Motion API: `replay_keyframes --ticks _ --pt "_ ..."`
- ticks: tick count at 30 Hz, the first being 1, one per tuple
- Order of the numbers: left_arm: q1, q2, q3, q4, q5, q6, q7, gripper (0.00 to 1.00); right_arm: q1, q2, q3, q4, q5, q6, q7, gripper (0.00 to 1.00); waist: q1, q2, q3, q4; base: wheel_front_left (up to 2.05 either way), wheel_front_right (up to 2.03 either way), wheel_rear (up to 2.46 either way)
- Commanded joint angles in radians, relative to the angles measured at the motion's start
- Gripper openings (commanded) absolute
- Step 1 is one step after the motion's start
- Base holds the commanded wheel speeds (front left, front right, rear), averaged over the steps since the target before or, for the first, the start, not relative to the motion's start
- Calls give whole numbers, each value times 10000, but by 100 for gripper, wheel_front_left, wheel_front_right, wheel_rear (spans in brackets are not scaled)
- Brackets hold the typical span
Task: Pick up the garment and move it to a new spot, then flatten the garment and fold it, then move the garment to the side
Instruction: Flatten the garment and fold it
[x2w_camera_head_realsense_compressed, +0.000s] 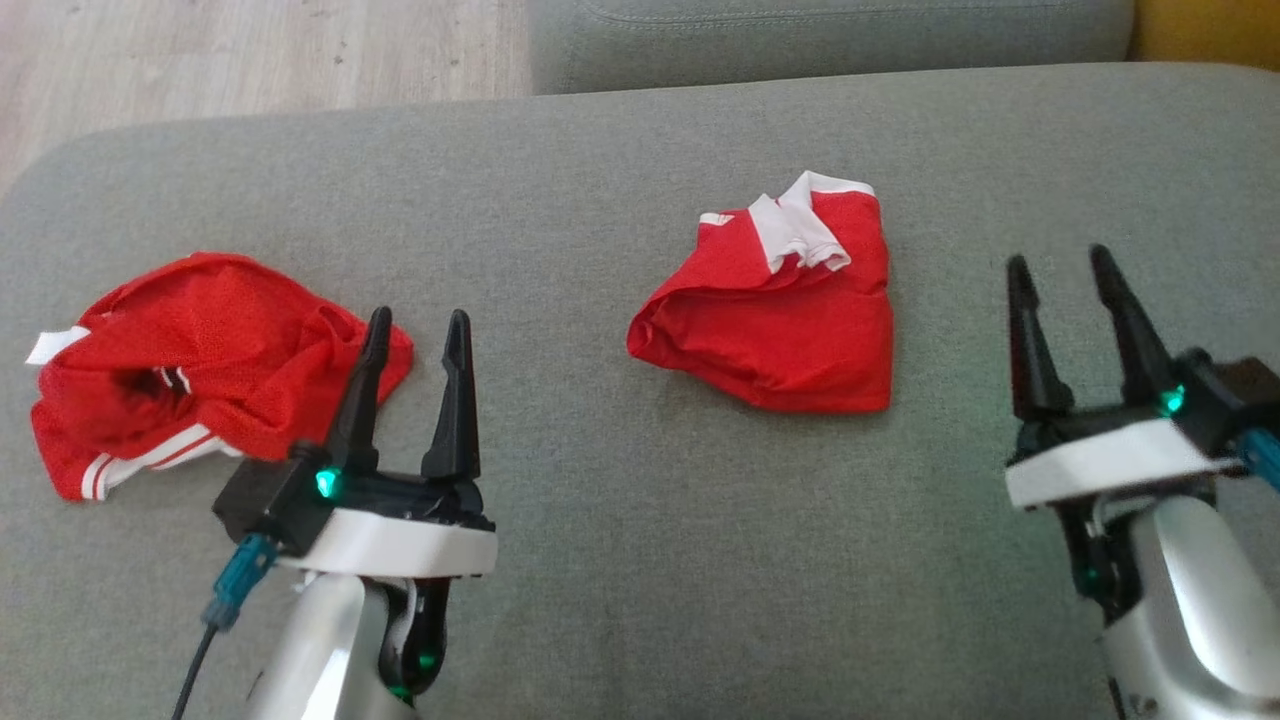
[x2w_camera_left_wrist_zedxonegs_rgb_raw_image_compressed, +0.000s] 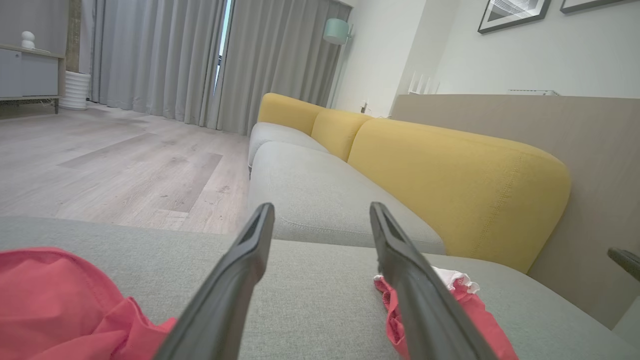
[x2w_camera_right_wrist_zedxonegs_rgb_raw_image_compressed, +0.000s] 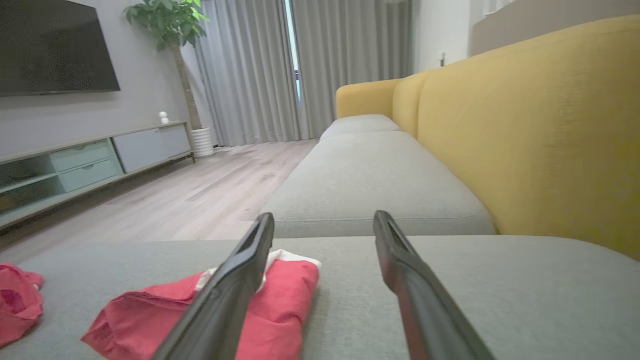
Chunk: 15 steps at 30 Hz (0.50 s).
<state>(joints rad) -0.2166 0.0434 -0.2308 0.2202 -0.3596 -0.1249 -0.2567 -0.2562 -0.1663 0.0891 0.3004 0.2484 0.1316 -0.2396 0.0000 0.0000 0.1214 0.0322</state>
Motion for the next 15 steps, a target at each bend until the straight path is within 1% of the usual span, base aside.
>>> replay_keyframes --ticks 1,5,8,15 --pt "-232 68 273 -388 87 -52 -51 100 -5 60 82 -407 -292 -9 -136 100 0 0 11 -18 0 0 0" --pt "-102 68 171 -406 89 -54 -51 100 592 573 -532 -591 -1091 -9 -193 100 0 0 20 -73 0 0 0" --pt "-11 68 105 -453 76 -55 -51 100 865 887 -856 -743 -1440 -9 -212 100 0 0 48 -90 0 0 0" --pt "70 68 -22 -548 68 -56 -51 100 1101 1133 -905 -1241 -1796 -9 -219 100 0 0 163 -94 0 0 0"
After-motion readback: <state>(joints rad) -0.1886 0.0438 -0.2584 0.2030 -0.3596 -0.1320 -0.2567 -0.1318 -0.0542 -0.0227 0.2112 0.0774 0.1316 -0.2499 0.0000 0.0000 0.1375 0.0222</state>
